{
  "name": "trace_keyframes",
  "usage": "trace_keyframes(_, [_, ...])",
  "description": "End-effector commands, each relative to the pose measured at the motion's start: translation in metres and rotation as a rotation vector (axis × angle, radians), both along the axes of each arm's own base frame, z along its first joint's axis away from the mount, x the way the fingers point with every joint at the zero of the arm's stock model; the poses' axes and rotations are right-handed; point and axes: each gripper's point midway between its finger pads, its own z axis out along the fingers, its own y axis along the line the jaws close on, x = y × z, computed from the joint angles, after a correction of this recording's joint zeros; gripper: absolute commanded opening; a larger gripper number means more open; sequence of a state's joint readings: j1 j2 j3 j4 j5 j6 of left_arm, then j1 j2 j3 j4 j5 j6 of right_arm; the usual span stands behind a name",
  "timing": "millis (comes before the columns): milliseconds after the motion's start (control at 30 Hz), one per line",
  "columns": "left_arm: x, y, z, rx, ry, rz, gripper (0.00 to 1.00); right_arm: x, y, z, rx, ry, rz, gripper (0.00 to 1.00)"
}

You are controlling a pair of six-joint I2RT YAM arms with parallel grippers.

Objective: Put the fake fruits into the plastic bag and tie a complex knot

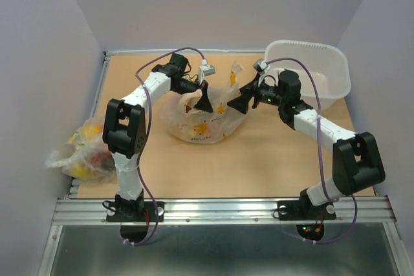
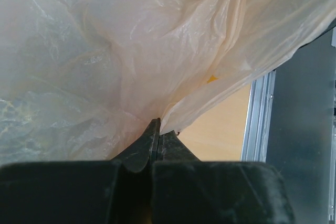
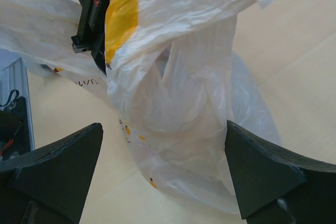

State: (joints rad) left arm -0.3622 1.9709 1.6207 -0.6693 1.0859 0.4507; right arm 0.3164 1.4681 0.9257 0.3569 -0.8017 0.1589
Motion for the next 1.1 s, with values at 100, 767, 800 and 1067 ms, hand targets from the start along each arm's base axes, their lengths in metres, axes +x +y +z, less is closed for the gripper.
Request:
trace_keyframes(100, [0.013, -0.006, 0.010, -0.035, -0.009, 0.023, 0.00, 0.004, 0.024, 0.024, 0.112, -0.057, 0.045, 1.00])
trace_keyframes(767, [0.017, -0.007, 0.011, -0.040, -0.016, 0.055, 0.00, 0.011, 0.037, 0.028, 0.252, 0.170, -0.014, 0.20])
trace_keyframes(800, [0.017, -0.008, 0.012, -0.043, -0.020, 0.054, 0.00, 0.012, 0.035, 0.026, 0.250, 0.176, -0.022, 0.46])
trace_keyframes(1067, [0.015, -0.008, 0.014, -0.050, -0.021, 0.050, 0.00, 0.030, 0.022, -0.008, 0.112, 0.138, -0.119, 1.00])
